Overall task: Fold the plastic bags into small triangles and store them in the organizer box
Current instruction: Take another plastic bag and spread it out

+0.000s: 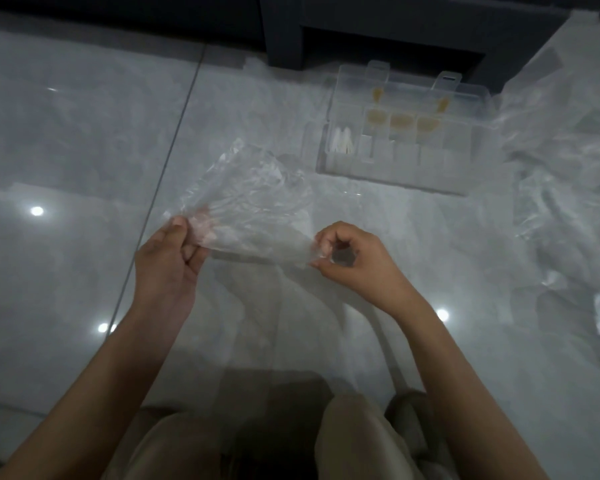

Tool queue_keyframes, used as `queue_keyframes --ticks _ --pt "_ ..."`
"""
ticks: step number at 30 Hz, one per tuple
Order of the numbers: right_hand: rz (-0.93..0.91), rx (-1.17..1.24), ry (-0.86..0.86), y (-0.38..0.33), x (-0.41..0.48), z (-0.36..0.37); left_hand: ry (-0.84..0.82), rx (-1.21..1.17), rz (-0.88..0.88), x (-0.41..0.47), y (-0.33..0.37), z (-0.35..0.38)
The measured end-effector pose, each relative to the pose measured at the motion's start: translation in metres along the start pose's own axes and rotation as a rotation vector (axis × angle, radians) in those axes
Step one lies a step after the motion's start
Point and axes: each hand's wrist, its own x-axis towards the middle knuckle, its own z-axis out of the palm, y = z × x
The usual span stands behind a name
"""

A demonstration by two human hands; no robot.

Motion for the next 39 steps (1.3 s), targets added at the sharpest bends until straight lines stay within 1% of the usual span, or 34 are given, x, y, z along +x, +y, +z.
queue_keyframes --ticks 3,7,11,15,20,22,24,26,30,32,33,34,35,36,37,38,39 --pt "0.025 0.019 -0.018 -0.004 -0.002 -0.010 0.006 -0.011 0.010 0.001 0.001 0.000" --pt "0.045 0.108 -0.068 -0.010 -0.005 -0.020 0.006 -0.010 0.017 0.002 0.002 -0.001" --pt "0.033 0.179 -0.082 -0.017 -0.008 -0.031 0.000 -0.001 0.037 0.004 0.002 -0.005" --pt "0.047 0.382 -0.054 -0.021 -0.014 -0.043 -0.013 -0.014 0.046 0.006 0.000 -0.008" --pt "0.086 0.505 0.026 -0.021 -0.015 -0.040 -0.026 -0.087 0.018 0.001 -0.003 -0.003" --pt "0.116 0.510 0.069 -0.021 -0.015 -0.038 -0.034 -0.079 0.010 -0.002 -0.004 -0.004" --pt "0.150 0.411 0.084 -0.022 -0.016 -0.037 -0.028 -0.041 0.009 -0.007 -0.006 -0.009" --pt "0.222 0.294 0.013 -0.024 -0.019 -0.040 -0.015 0.056 0.027 -0.013 -0.012 -0.020" --pt "0.413 0.129 -0.354 -0.014 -0.030 -0.060 0.048 0.273 0.040 -0.019 -0.027 -0.044" --pt "0.477 0.083 -0.490 -0.009 -0.037 -0.074 -0.018 0.456 0.092 -0.019 -0.029 -0.056" --pt "0.493 0.095 -0.507 -0.008 -0.039 -0.078 -0.079 0.589 0.140 -0.017 -0.029 -0.062" --pt "0.491 0.115 -0.479 -0.007 -0.041 -0.081 -0.141 0.719 0.182 -0.016 -0.027 -0.065" --pt "0.472 0.122 -0.399 -0.005 -0.041 -0.082 -0.186 0.828 0.207 -0.014 -0.024 -0.066" --pt "0.435 0.100 -0.284 -0.002 -0.040 -0.081 -0.203 0.899 0.224 -0.011 -0.020 -0.065" --pt "0.391 0.052 -0.170 0.001 -0.038 -0.079 -0.205 0.916 0.237 -0.009 -0.016 -0.060" --pt "0.350 0.001 -0.088 0.003 -0.034 -0.075 -0.203 0.879 0.243 -0.008 -0.011 -0.053" --pt "0.315 -0.033 -0.051 0.005 -0.029 -0.071 -0.194 0.809 0.234 -0.006 -0.007 -0.043"
